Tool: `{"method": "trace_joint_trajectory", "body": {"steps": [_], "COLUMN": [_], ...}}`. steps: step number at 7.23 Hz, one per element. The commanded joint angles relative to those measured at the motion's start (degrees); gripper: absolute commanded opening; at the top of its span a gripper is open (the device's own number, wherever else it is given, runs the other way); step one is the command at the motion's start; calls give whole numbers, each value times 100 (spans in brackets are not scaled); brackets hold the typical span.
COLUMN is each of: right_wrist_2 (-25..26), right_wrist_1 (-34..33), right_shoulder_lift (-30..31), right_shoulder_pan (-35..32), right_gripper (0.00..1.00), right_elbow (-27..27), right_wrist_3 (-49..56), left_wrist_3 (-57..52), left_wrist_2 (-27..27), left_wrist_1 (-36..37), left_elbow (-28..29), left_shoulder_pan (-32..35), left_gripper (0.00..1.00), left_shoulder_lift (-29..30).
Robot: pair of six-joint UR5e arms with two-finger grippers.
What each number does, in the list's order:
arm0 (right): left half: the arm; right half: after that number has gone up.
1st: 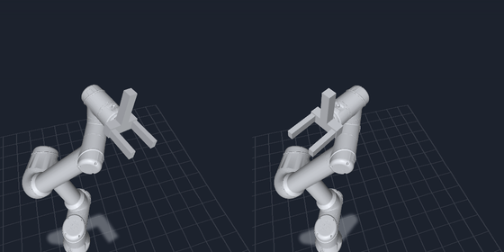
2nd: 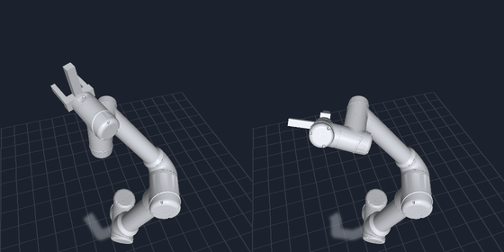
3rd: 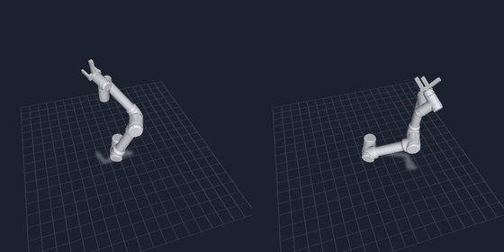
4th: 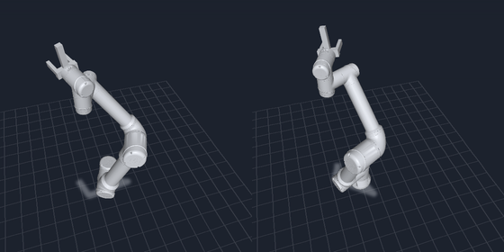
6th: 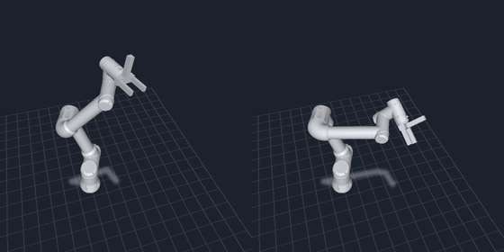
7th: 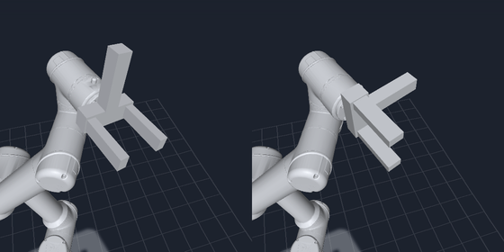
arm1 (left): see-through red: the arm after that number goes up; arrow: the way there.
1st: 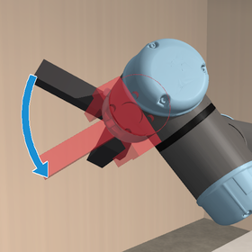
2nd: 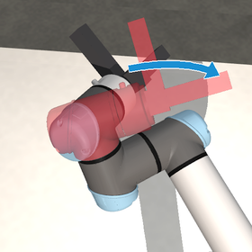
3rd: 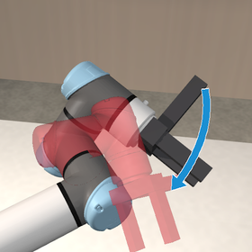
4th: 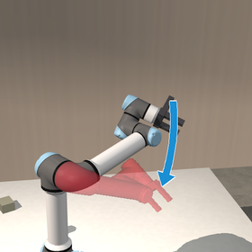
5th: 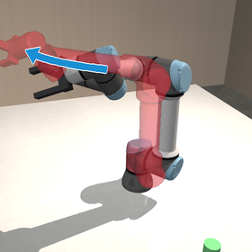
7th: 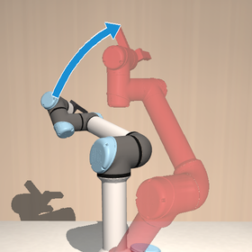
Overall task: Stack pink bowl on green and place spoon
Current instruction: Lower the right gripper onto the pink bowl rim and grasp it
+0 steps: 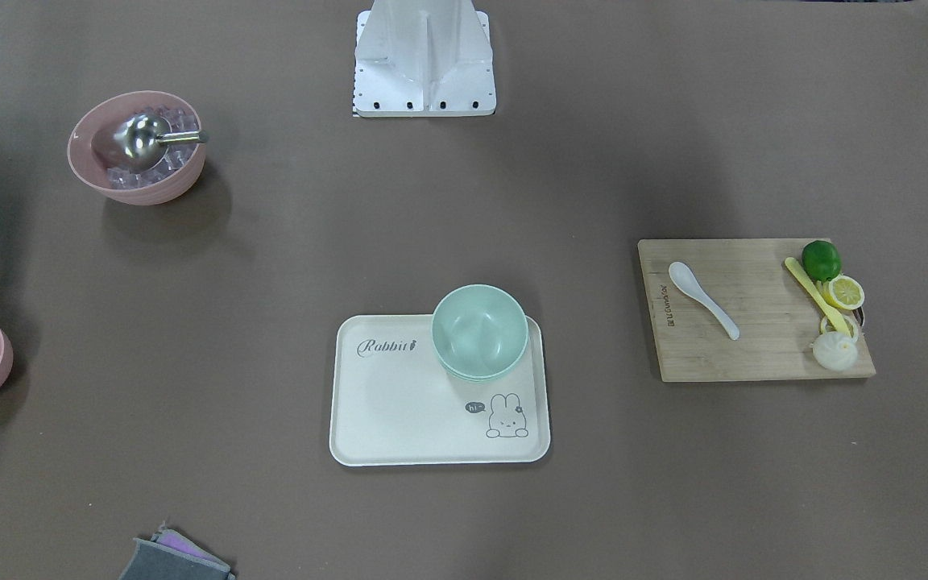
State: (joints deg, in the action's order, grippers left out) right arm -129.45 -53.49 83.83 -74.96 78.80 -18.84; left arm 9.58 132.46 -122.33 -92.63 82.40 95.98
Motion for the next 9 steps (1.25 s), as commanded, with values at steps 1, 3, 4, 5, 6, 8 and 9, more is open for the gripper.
{"method": "trace_joint_trajectory", "body": {"steps": [1, 3, 4, 5, 6, 8, 9], "right_wrist_2": [25, 104, 104, 104, 104, 78, 52], "right_wrist_1": [1301, 1815, 1842, 1842, 1842, 1816, 1711], "right_shoulder_lift": [37, 213, 213, 213, 204, 143, 47], "right_shoulder_pan": [376, 403, 403, 403, 403, 403, 395], "right_gripper": [92, 25, 0, 0, 0, 0, 0], "right_elbow": [-723, -867, -832, -814, -814, -735, -596], "right_wrist_3": [-1005, -1278, -1280, -1289, -1289, -1289, -1350], "left_wrist_3": [9, 0, -9, -9, -9, 9, 9], "left_wrist_2": [8, 8, 8, 8, 8, 8, 8], "left_wrist_1": [-19, -36, -45, -45, -45, -168, -168], "left_elbow": [-1, -1, -1, 8, 8, 25, 34], "left_shoulder_pan": [-5, -5, -5, -14, -14, -14, -22], "left_gripper": [99, 99, 99, 99, 99, 99, 99], "left_shoulder_lift": [-9, -53, -71, -80, -106, -124, -124]}}
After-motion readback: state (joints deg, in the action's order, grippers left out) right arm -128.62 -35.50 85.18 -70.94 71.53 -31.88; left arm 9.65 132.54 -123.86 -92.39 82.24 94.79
